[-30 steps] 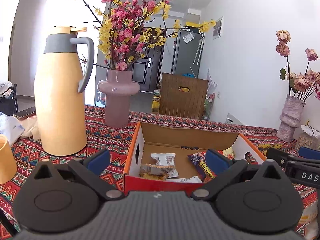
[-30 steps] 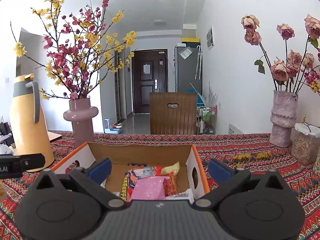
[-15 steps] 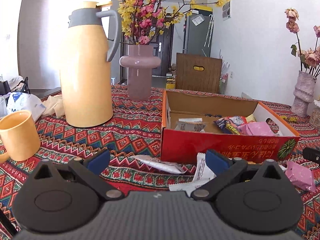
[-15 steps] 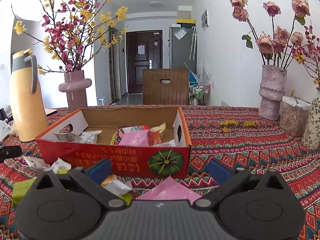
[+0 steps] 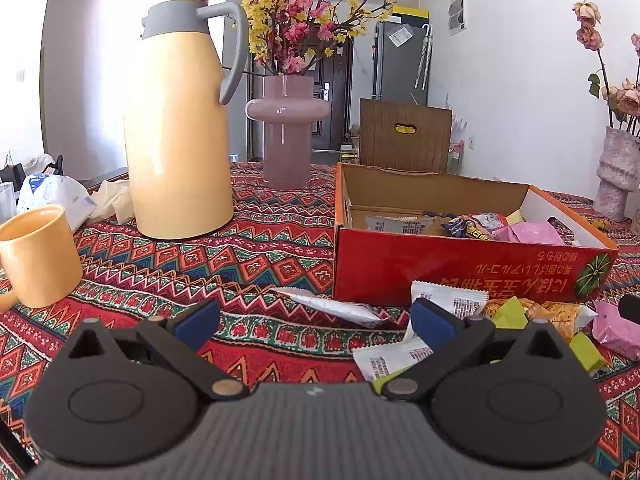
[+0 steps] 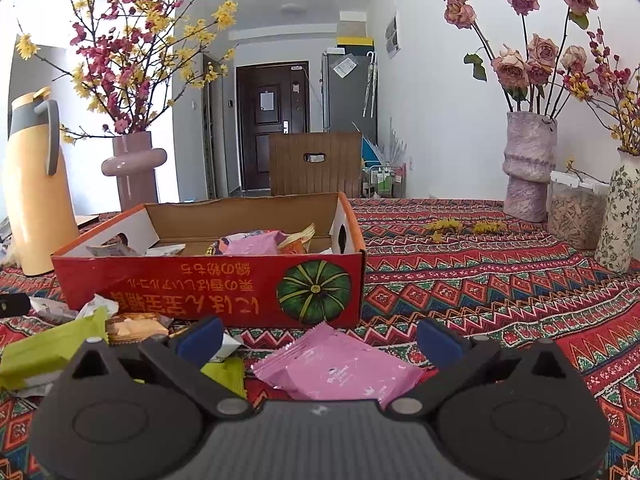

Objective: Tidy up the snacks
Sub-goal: 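Withdraw both grippers from the box back over the snack pile, then grasp a pink packet from the table with the right gripper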

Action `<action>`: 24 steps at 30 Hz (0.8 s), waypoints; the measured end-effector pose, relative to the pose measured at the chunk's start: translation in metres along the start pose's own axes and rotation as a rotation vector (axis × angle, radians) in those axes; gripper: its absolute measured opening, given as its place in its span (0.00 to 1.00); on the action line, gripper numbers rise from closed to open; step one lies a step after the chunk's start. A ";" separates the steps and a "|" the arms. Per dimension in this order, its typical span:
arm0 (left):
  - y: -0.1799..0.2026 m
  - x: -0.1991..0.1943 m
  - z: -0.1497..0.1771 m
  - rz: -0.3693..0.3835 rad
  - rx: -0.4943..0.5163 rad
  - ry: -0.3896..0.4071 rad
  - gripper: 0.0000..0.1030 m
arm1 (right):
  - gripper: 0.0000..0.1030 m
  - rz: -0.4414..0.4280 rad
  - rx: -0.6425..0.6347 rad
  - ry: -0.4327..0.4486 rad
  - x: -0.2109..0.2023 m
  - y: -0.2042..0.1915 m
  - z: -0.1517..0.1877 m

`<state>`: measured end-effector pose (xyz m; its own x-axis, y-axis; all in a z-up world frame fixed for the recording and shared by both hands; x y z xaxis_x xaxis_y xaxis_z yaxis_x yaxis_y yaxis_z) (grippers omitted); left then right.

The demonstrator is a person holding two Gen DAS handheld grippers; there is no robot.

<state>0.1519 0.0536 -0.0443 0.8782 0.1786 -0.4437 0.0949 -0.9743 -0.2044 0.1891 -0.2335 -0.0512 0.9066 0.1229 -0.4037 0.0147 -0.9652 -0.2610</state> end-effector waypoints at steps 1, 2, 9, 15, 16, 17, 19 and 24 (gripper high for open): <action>0.000 0.000 0.000 0.001 0.002 0.001 1.00 | 1.00 -0.003 -0.009 0.005 -0.001 -0.002 0.000; 0.001 0.000 0.000 0.002 0.003 0.003 1.00 | 1.00 -0.006 -0.011 0.009 -0.002 -0.002 0.000; 0.000 -0.001 0.001 0.004 -0.005 0.007 1.00 | 1.00 -0.022 -0.012 0.015 -0.003 -0.003 -0.001; -0.002 -0.002 0.001 0.003 -0.016 0.011 1.00 | 1.00 -0.044 -0.034 0.023 -0.005 -0.007 0.000; -0.003 -0.002 0.002 0.003 -0.020 0.013 1.00 | 1.00 -0.044 -0.038 0.022 -0.005 -0.007 0.000; -0.004 -0.003 0.002 0.003 -0.023 0.015 1.00 | 1.00 -0.045 -0.043 0.023 -0.005 -0.008 0.000; -0.005 -0.004 0.002 0.005 -0.029 0.019 1.00 | 1.00 -0.048 -0.053 0.028 -0.006 -0.010 0.001; -0.005 -0.004 0.002 0.016 -0.036 0.020 1.00 | 1.00 -0.059 -0.036 -0.019 -0.006 -0.008 0.003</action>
<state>0.1468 0.0584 -0.0436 0.8889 0.1601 -0.4292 0.0967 -0.9814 -0.1659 0.1819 -0.2254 -0.0494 0.8957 0.1838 -0.4049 0.0833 -0.9638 -0.2532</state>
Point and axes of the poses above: each gripper's, at about its wrist camera, not at the fingertips, and x roughly the way its jaws point, y to its right, z to its underside, the point moved 3 cm from there along x, roughly the way its jaws point, and after that the axes turned 15 degrees about x, right-handed, at the moved point
